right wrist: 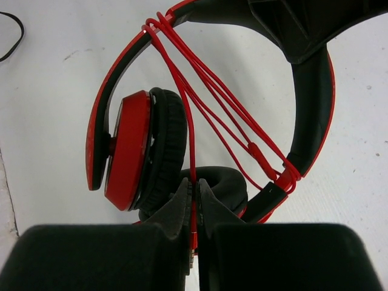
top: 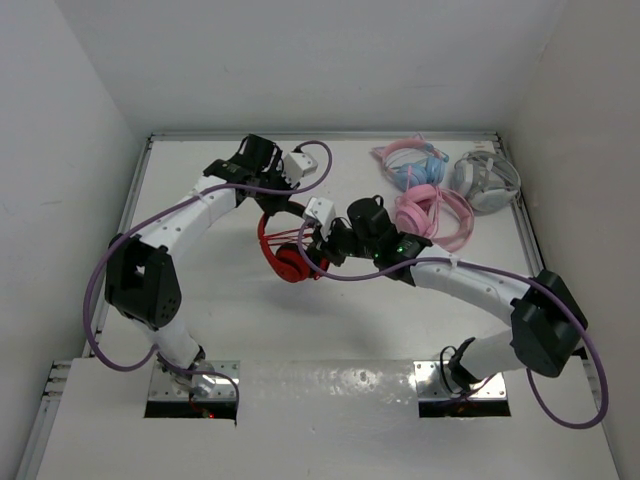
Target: Wrap the headphones
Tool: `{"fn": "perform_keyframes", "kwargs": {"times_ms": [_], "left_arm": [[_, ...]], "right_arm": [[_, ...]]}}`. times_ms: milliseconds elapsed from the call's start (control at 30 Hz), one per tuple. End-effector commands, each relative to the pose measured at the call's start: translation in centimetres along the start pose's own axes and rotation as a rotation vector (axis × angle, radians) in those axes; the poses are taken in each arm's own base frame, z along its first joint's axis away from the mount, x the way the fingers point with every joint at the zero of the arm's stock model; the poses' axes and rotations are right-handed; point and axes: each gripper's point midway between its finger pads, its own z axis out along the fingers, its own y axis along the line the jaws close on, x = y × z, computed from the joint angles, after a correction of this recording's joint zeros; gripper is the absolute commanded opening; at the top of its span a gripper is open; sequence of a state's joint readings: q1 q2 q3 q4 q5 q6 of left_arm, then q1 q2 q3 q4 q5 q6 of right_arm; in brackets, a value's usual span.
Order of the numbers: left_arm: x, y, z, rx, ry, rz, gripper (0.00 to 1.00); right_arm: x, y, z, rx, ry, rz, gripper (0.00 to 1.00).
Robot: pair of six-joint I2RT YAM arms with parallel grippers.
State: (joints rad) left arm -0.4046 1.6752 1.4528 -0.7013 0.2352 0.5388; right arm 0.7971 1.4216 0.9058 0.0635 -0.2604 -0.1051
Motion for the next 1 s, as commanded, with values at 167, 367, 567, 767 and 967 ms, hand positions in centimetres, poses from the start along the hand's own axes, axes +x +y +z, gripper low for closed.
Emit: {"fn": "perform_keyframes", "kwargs": {"times_ms": [167, 367, 567, 767, 967], "left_arm": [[-2.3, -0.2, -0.6, 0.012, -0.066, -0.033, 0.00], [-2.7, -0.5, -0.9, 0.027, -0.081, -0.033, 0.00], [-3.0, -0.4, -1.1, 0.036, -0.093, -0.059, 0.00], [-2.3, 6.0, -1.0, -0.075, -0.132, -0.313, 0.00], [-3.5, 6.5, -2.4, -0.023, -0.231, -0.392, 0.00]], "right_arm": [[-0.8, -0.4, -0.9, 0.024, -0.021, -0.055, 0.24], [-0.1, -0.8, -0.3, 0.037, 0.017, -0.049, 0.28], [-0.1, -1.5, -0.3, 0.082, 0.005, -0.035, 0.00], [-2.3, -1.8, -3.1, 0.156, -0.124, -0.029, 0.00], [0.4, -1.3, -3.0, 0.155, -0.076, -0.008, 0.00]]}}
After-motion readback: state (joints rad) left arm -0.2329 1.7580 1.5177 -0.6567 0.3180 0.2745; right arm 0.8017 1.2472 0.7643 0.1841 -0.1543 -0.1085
